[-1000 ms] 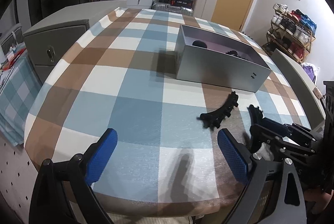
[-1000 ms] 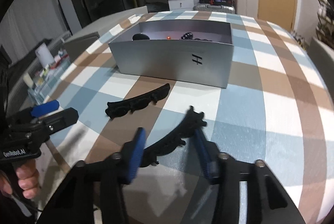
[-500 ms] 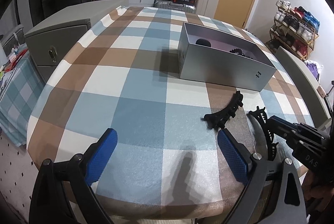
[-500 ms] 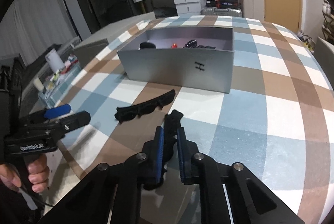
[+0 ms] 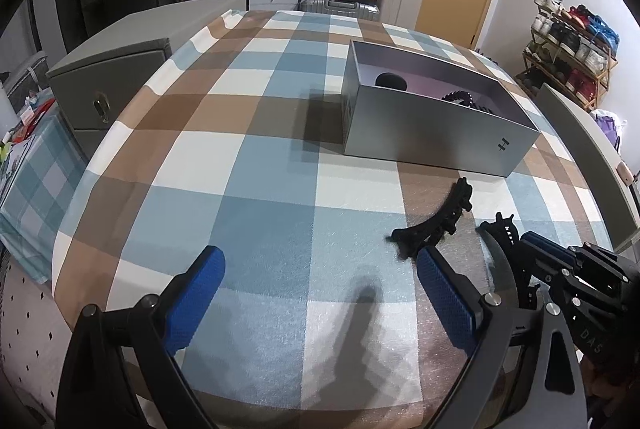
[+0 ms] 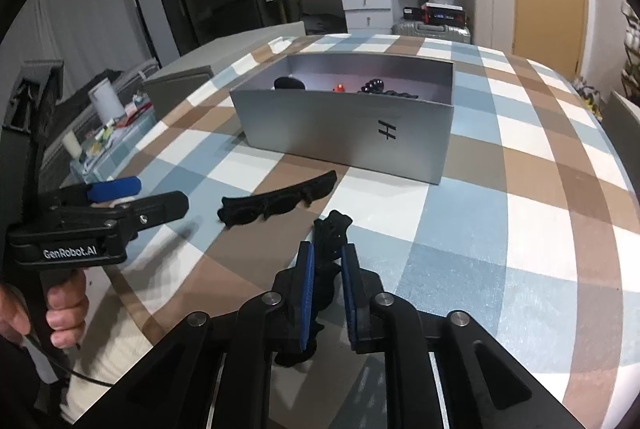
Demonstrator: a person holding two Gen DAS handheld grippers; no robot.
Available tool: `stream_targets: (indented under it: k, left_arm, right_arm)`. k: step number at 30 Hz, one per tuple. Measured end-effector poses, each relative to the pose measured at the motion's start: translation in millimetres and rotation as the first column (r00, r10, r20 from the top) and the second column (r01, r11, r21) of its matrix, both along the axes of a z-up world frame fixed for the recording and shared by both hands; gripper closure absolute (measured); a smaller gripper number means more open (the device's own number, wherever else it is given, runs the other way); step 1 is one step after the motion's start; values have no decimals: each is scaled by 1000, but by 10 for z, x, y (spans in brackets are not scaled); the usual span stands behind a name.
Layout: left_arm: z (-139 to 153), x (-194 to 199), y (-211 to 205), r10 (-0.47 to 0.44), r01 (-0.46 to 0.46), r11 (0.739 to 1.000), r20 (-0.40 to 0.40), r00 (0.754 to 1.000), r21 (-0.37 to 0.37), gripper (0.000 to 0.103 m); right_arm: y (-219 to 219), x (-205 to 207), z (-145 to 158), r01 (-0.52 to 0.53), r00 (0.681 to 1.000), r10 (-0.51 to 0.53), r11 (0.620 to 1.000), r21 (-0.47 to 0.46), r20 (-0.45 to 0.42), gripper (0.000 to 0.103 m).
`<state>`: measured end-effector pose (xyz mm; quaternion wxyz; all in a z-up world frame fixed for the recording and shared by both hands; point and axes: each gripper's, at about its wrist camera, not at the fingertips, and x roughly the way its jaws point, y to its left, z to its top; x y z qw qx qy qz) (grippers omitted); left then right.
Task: Organize jewelry
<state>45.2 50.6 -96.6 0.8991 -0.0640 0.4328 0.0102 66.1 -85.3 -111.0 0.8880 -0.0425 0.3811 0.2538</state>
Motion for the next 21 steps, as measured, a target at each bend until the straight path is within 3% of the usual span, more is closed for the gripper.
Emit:
stream_targets:
  k: [7, 11, 17, 21]
  left_arm:
    - [19, 9, -7, 1, -1, 1000, -1, 1000, 13, 9]
    - [51, 54, -31, -10, 10, 1000, 2, 1000, 29, 9]
    - [95, 246, -226, -125, 124, 991, 8, 992, 51, 9]
    - [63, 374, -465, -244, 244, 967, -9, 970, 73, 9]
  right_arm:
    - [40, 28, -76, -4, 1000, 4, 999, -35, -12, 83]
    - [15, 19, -92, -18, 1000, 18, 1000, -6, -6, 84]
    - [-228, 35, 37, 22, 999, -24, 997, 71, 30, 85]
    - [-469, 75, 153, 64, 997, -69, 991, 113, 38, 85]
